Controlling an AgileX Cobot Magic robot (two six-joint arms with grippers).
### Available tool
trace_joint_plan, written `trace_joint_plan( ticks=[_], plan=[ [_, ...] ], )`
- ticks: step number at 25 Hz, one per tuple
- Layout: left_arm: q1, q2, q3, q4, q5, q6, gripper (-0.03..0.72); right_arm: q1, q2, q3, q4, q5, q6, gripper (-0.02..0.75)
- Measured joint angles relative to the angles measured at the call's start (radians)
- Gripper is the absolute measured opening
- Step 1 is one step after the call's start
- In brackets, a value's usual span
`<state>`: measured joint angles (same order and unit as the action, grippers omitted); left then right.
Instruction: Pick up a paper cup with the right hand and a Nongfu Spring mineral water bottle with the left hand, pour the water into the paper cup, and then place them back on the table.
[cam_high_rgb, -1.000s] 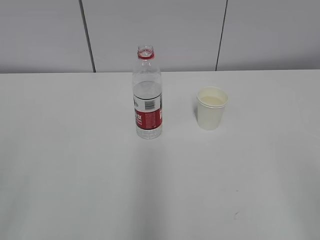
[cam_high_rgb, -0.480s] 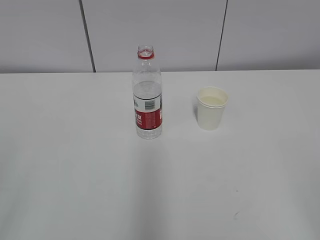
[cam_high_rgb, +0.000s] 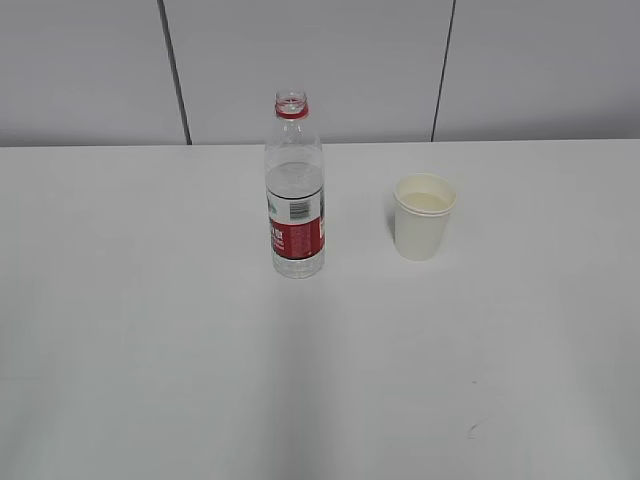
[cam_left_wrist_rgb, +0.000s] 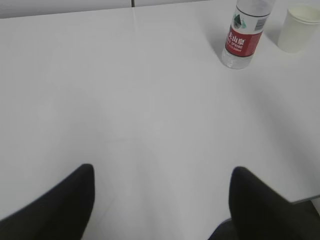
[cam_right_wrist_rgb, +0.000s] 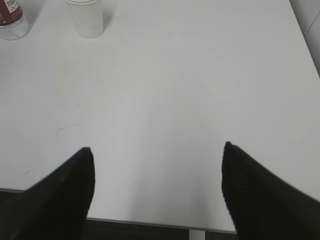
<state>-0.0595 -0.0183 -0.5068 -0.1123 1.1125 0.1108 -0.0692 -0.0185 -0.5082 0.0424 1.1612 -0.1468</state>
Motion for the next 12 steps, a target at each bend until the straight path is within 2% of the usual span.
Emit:
trace_joint_plan(
  ticks=[12],
  plan=[
    [0.000,0.000,0.000,0.000,0.000,0.000,0.510,0.000,-0.002,0.000,0.000,-0.002,0.000,0.591]
  ],
)
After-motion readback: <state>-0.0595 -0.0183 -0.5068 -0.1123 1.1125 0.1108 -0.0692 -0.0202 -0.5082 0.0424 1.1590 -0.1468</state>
